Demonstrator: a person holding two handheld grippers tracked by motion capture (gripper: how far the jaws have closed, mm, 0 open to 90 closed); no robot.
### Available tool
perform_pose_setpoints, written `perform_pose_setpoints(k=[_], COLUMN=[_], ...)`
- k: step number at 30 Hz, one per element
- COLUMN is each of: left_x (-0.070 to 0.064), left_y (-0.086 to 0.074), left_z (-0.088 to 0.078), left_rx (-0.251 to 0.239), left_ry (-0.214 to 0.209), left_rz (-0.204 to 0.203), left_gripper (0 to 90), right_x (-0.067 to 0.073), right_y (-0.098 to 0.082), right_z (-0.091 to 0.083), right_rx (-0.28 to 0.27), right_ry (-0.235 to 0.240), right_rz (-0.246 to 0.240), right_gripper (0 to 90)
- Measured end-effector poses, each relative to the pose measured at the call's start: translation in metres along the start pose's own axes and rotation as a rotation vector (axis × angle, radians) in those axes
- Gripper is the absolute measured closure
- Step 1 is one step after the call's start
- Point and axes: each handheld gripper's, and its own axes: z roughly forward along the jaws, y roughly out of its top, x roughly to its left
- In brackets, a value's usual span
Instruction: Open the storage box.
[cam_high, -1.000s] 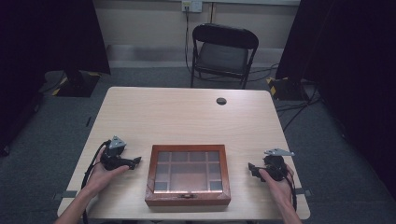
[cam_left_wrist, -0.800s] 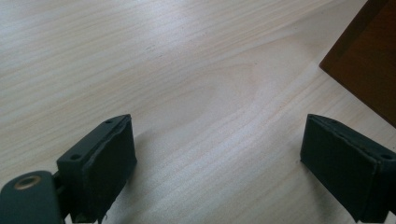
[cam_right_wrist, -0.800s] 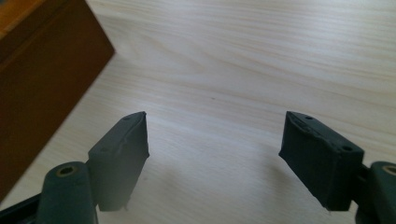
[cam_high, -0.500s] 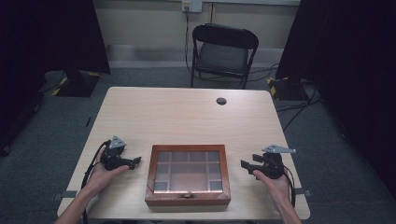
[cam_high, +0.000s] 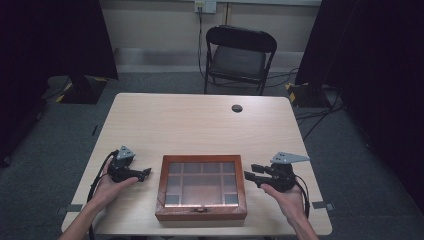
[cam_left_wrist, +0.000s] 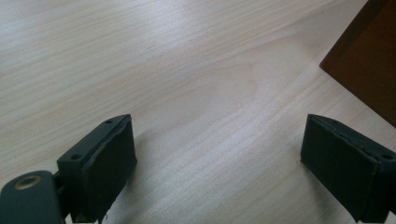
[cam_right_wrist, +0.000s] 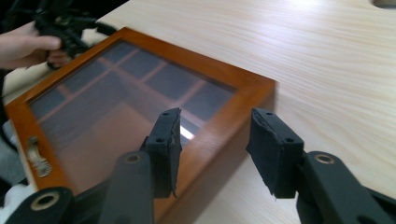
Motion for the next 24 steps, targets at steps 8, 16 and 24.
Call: perform_pose_setpoints(k=[8,16,24], left_x=[0.000,-0.001,0.000], left_y=[0.000,0.000,0.001], left_z=[0.000,0.000,-0.003], left_rx=[0.000,-0.001,0.015], left_ry=[0.000,0.004,0.008], left_rz=[0.000,-0.004,-0.001], left_gripper=[9.3,9.6,15.0], right_x=[0.031,0.054,0.081], right_y=[0.015,0.013,0.003], right_z=[0.023,0.039,0.056], right_rx=[0.030,0.070,0.149], right_ry=[0.138,0.240,0.360], right_rz=[-0.088,-0.141,-0.210], right_gripper=[65.2,70.6,81.5])
